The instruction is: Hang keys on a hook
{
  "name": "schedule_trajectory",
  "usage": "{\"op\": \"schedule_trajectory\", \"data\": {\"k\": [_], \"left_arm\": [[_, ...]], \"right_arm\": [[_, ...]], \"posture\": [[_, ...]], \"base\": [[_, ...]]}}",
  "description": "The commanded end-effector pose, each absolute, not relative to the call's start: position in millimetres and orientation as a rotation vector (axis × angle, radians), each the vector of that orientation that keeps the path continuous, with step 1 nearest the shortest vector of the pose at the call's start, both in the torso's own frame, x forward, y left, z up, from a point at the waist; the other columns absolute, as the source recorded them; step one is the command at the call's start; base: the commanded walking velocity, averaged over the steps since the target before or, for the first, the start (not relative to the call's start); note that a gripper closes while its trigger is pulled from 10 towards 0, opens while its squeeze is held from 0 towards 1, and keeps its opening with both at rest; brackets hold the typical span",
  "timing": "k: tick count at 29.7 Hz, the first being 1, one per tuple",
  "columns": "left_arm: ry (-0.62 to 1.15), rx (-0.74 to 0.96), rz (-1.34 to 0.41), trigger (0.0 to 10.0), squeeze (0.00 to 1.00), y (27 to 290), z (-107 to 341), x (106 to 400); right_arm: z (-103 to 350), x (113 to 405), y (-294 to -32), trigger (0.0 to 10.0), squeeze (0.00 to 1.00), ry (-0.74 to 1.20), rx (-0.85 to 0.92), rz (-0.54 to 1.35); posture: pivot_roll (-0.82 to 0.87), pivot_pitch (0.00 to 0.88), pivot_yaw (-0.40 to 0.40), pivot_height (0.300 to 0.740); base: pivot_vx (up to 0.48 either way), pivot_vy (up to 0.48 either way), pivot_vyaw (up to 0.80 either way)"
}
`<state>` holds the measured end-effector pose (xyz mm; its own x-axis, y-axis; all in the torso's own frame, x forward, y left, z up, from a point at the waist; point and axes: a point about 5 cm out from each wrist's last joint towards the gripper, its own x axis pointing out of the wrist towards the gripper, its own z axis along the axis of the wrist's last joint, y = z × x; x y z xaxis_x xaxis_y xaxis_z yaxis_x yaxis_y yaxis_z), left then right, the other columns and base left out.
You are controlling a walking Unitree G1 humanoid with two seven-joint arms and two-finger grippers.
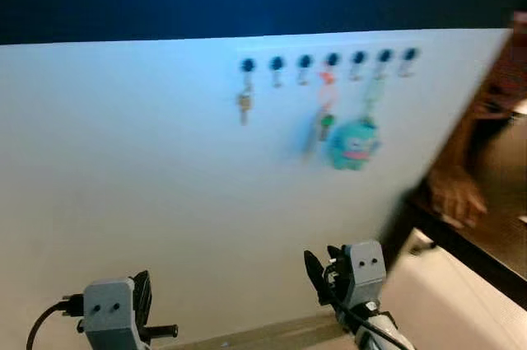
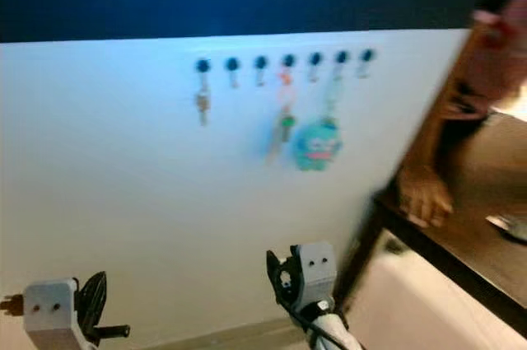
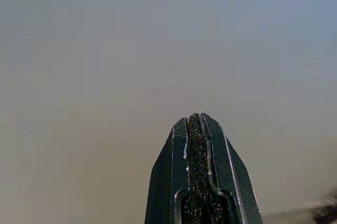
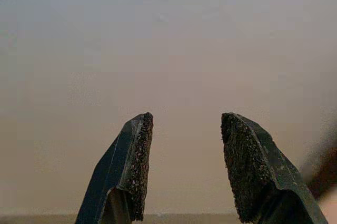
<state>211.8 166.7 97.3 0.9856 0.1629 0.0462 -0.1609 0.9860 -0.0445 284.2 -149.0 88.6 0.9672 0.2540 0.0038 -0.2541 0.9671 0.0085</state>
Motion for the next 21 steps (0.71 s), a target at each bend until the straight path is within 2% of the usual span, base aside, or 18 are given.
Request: {"op": "schedule_trajectory", "data": {"k": [1, 21], "left_arm": [[-0.048, -0.029, 0.168, 10.0, 0.0, 166.6, 96.1, 209.8], [-0.052, -0.023, 0.168, 10.0, 0.0, 167.6, 96.8, 210.2]], "right_arm": [[83.3, 282.1, -149.1, 10.0, 0.0, 0.016, 0.008, 0.257], [82.4, 282.5, -148.5, 10.0, 0.0, 0.021, 0.003, 0.253]], "posture": [[-0.08, 0.05, 0.091, 0.74], [-0.08, 0.055, 0.094, 0.74]], "base": [[0.0, 0.0, -0.8], [0.0, 0.0, -0.8]]}}
